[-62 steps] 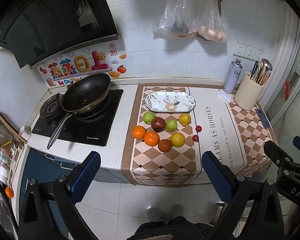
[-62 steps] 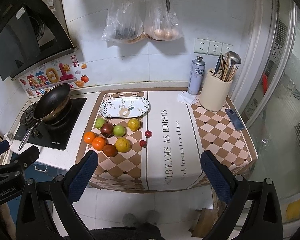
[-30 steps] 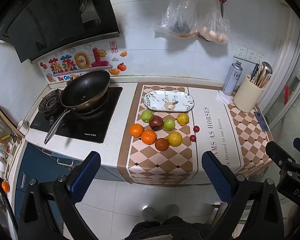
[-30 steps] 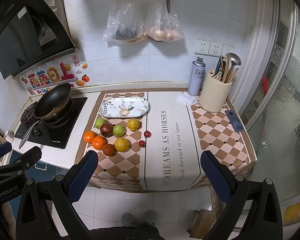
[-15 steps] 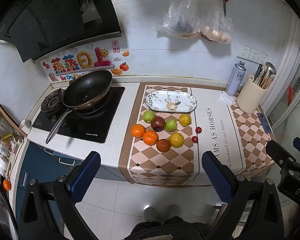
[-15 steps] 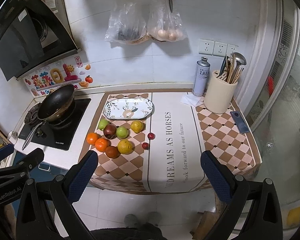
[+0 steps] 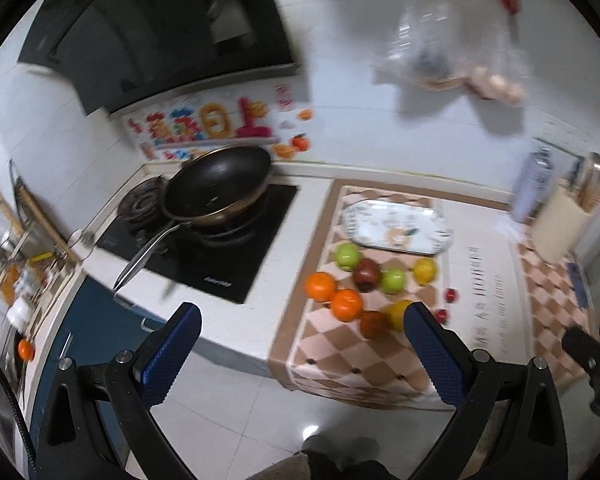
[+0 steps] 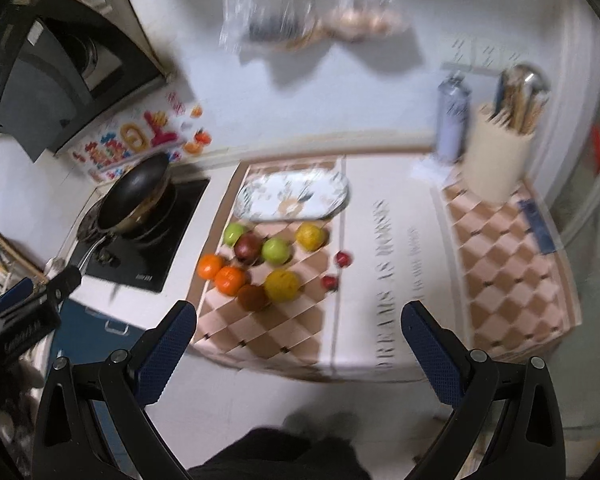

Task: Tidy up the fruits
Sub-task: 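Grasp an orange with the left tool while the right tool grasps a yellow pomelo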

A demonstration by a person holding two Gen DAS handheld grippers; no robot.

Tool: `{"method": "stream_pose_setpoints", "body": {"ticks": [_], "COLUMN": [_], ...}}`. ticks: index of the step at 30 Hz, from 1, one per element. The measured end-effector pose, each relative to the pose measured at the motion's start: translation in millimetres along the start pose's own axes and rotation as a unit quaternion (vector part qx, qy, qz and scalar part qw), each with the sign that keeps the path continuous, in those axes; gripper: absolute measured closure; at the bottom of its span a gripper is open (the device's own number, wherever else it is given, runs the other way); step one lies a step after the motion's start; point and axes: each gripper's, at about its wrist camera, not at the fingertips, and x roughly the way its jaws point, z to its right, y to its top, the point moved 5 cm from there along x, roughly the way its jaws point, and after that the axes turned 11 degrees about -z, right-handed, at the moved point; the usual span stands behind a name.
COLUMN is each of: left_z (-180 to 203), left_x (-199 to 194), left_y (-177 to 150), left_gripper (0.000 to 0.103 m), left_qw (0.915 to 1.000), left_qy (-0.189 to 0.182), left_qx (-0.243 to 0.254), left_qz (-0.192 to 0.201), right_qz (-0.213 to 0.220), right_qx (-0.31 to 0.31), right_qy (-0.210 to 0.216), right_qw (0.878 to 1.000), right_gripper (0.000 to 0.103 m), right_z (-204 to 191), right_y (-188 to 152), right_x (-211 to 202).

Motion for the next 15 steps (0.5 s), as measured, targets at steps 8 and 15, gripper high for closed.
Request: {"method": "stream_pose_setpoints", "body": {"ticks": [8, 15], "left_z": [-20, -25], "left_x": [127, 260], "left_y": [26, 45], "left_gripper": [0.000, 0.003], "left_qw": [0.9927, 0.9560], "left_qy": [0.004, -0.085], "left_qx": [-0.006, -0.034], "left_qz": [-0.121, -0.279], "right_qz": [-0.102, -0.207], "right_qx": [0.032, 0.133], "right_qy": [0.023, 0.055], "right_qw": [0.994, 0.968], "right_gripper": [0.000, 0.001], "right_z": [1, 12], "right_y": [29, 53], "right_x": [140, 271]}}
